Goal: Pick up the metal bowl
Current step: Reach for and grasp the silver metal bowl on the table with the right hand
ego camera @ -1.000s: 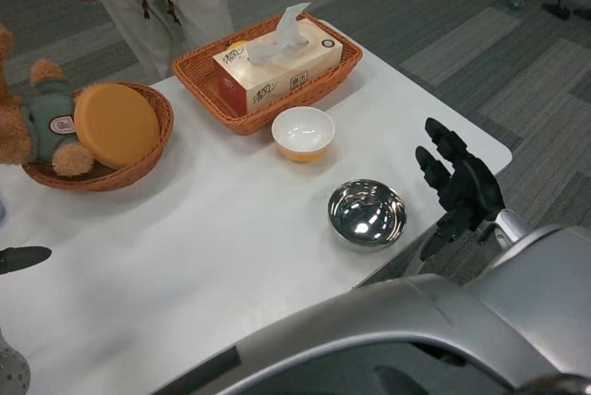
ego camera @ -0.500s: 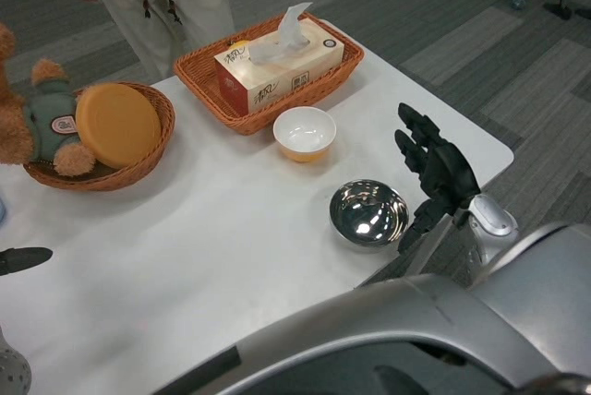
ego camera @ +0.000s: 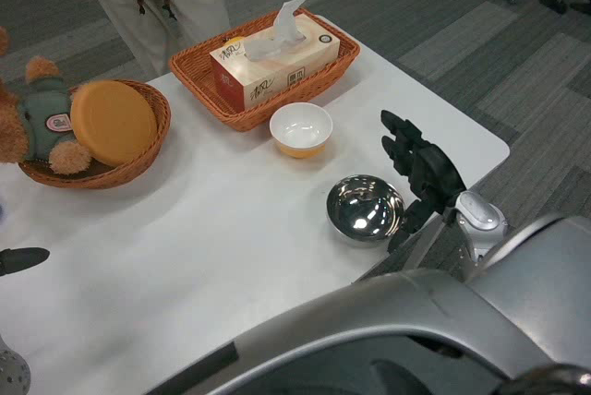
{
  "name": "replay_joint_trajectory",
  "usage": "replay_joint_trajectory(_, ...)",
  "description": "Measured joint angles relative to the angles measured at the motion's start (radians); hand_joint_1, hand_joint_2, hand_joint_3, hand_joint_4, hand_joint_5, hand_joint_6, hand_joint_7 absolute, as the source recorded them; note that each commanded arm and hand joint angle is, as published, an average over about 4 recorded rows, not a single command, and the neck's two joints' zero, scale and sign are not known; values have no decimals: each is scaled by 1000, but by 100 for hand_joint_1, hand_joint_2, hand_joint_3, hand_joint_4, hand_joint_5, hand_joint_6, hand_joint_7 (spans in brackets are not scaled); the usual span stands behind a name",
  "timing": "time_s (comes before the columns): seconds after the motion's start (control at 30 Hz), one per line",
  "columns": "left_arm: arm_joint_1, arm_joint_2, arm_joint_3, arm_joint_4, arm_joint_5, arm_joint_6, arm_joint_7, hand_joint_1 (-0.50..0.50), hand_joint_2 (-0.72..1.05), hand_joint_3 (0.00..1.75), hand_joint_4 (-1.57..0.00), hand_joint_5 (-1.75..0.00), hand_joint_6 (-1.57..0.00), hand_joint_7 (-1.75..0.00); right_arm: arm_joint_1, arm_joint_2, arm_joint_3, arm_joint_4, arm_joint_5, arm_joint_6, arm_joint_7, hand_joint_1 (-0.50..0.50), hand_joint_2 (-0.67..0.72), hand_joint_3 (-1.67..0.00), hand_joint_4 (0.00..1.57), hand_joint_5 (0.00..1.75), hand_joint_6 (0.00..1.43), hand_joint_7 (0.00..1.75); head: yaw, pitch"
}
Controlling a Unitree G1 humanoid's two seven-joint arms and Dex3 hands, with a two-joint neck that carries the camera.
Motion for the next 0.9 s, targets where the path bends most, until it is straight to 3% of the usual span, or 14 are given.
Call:
replay_joint_trajectory(0.8, 0, 2, -4, 0, 0, 0, 0, -50, -64, 9, 0, 0, 0, 0, 0, 0, 32, 22, -72, 5, 8, -46, 28, -8, 0, 0, 0, 14, -5, -20)
replay_joint_trajectory(0.9, 0, 2, -4, 0, 0, 0, 0, -50, -68, 9, 0, 0, 0, 0, 0, 1, 42, 23, -79, 4, 8, -46, 23, -8, 0, 0, 0, 14, -6, -22)
